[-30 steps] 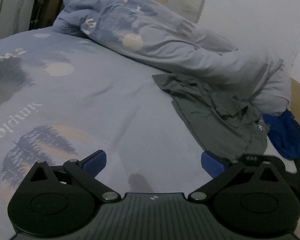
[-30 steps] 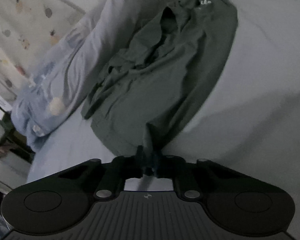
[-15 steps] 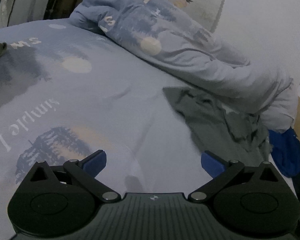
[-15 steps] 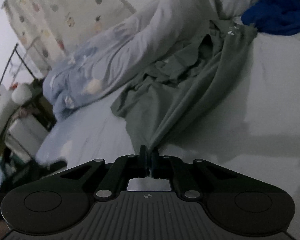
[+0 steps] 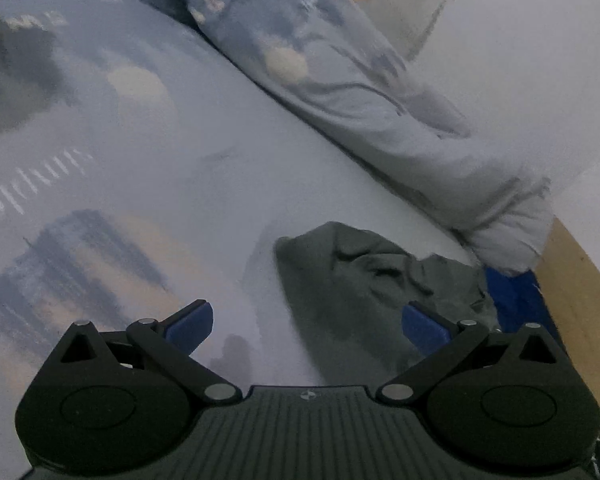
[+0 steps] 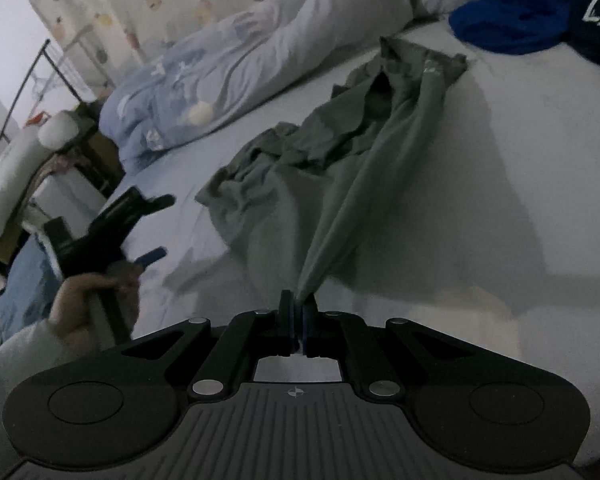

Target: Fold clothes

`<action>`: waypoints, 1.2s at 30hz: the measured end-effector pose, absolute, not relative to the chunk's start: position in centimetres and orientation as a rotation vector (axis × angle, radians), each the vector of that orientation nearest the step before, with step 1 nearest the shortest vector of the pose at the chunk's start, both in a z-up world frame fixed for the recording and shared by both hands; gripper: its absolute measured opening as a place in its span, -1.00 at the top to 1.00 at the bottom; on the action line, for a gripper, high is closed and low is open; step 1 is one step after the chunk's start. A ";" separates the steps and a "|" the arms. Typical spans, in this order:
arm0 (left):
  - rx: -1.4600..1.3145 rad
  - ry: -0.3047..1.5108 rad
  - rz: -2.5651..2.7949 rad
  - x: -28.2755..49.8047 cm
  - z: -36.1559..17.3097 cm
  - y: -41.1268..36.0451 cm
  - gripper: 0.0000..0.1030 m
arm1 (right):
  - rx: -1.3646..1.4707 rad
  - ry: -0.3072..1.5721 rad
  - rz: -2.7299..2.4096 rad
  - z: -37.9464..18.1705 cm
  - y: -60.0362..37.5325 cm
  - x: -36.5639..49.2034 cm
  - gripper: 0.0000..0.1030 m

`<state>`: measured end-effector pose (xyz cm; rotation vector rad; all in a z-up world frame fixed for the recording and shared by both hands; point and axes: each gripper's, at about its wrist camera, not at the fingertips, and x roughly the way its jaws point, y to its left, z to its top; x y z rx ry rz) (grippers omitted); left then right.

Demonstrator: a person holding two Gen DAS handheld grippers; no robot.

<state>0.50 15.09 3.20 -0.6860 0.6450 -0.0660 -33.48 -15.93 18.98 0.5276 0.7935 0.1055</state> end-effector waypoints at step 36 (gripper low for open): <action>-0.390 0.695 -0.690 -0.3 6.5 9.8 0.84 | 0.616 0.721 -0.231 19.2 -25.8 -38.6 0.90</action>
